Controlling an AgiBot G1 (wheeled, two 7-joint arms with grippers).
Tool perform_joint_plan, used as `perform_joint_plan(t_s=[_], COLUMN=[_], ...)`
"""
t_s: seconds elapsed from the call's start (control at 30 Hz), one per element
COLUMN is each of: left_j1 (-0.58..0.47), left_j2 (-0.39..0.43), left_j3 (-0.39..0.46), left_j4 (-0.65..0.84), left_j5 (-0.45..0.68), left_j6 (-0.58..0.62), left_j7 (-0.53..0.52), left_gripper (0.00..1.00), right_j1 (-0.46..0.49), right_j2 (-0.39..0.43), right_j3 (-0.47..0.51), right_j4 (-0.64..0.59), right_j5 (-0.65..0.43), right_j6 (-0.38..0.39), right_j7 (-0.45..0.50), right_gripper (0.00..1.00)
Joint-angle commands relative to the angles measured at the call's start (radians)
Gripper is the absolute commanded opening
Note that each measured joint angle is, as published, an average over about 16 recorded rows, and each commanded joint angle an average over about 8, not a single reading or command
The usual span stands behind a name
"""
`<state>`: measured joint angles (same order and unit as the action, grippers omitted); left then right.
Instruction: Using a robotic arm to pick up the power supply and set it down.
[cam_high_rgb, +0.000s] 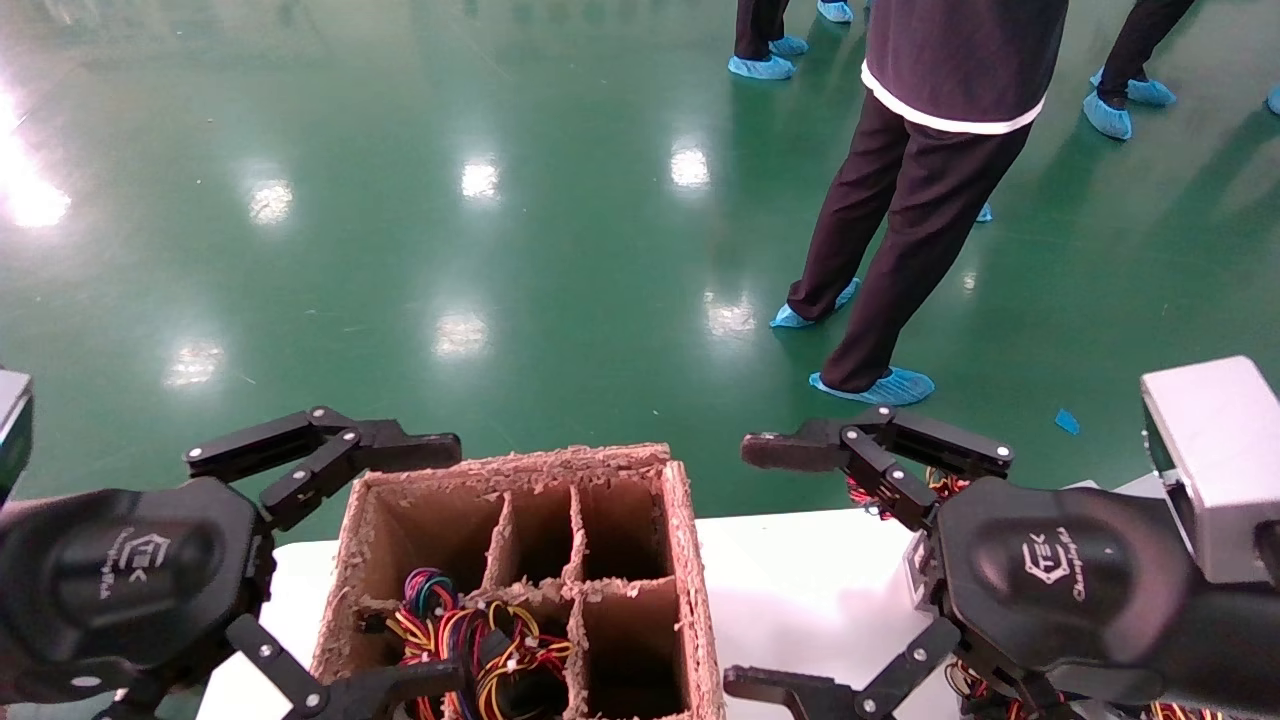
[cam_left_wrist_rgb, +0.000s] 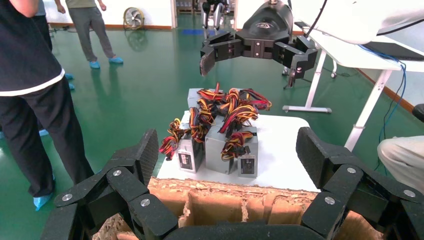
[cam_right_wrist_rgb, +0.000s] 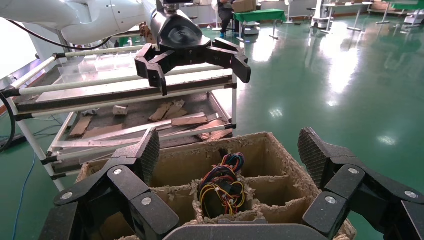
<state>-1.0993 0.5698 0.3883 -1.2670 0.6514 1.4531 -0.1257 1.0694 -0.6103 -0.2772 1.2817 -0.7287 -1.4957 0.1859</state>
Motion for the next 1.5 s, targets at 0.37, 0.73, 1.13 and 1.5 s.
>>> perform_joint_plan(t_s=[0.37,0.73,1.13,1.5], left_j1=[0.0,0.0,0.0,0.0], left_j2=[0.0,0.0,0.0,0.0], left_j3=[0.0,0.0,0.0,0.0], left_j4=[0.0,0.0,0.0,0.0], left_j5=[0.0,0.0,0.0,0.0], left_j6=[0.0,0.0,0.0,0.0], left_j7=[0.0,0.0,0.0,0.0], left_gripper=[1.0,0.54,0.0,0.0], right_j1=[0.0,0.001,0.007,0.068], right_j2=[0.0,0.0,-0.026,-0.167], right_j3=[0.0,-0.001,-0.042,-0.148], right_j4=[0.0,0.0,-0.021,-0.112], right_j5=[0.0,0.0,-0.038,-0.199], right_j6=[0.0,0.0,-0.011,0.037], right_j7=[0.0,0.0,0.031,0.039], right_gripper=[1.0,1.0,1.0,1.0])
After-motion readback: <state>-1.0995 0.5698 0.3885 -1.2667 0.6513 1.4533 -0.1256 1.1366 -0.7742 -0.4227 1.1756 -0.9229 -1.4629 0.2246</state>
